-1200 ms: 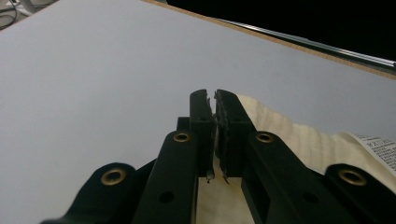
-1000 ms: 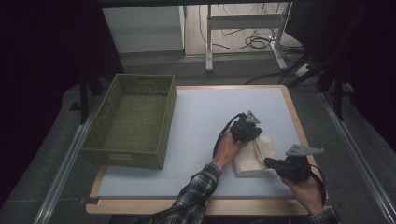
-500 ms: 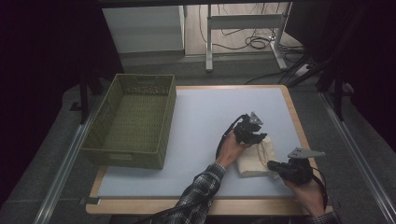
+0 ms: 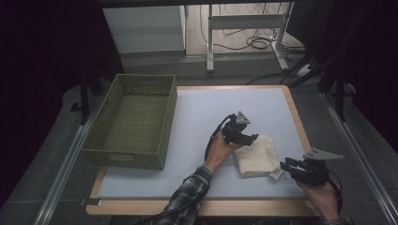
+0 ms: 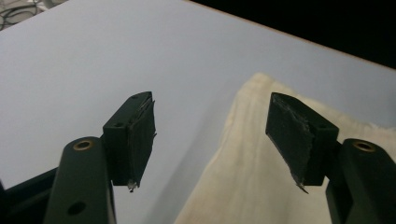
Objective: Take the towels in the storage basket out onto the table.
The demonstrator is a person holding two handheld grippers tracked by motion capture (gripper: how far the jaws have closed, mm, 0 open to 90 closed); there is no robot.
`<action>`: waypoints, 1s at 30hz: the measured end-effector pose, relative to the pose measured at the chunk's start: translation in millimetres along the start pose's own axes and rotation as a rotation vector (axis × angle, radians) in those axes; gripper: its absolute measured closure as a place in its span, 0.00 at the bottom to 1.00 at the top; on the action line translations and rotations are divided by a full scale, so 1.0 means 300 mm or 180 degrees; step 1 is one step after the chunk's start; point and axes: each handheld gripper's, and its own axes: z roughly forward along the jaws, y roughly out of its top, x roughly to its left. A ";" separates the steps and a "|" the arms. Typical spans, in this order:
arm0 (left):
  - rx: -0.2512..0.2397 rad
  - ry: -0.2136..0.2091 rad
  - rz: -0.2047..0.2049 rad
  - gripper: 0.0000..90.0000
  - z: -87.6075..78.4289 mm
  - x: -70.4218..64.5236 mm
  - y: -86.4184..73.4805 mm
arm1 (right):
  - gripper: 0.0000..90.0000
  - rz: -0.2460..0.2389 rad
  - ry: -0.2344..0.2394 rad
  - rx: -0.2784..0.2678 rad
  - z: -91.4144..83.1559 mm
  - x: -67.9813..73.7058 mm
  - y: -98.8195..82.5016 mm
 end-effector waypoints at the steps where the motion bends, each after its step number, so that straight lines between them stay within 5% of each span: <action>1: 0.0000 0.0023 -0.0005 0.37 -0.011 0.004 -0.007 | 0.71 -0.0004 -0.0007 -0.0016 -0.002 0.000 0.008; 13: 0.0137 0.0152 -0.0122 0.37 -0.093 0.071 -0.099 | 0.62 -0.0108 -0.0139 0.0195 0.109 0.024 0.034; 21: 0.0299 0.0118 -0.0177 0.45 -0.060 0.081 -0.146 | 0.52 -0.0023 -0.0200 0.0314 0.116 0.006 -0.019; 25: 0.0229 0.0075 -0.0207 0.45 -0.059 0.073 -0.146 | 0.51 0.0006 -0.0192 0.0306 0.124 0.006 -0.029; 30: 0.0397 0.0130 -0.0116 0.45 -0.040 0.061 -0.150 | 0.52 0.0029 -0.0184 0.0332 0.130 0.008 -0.029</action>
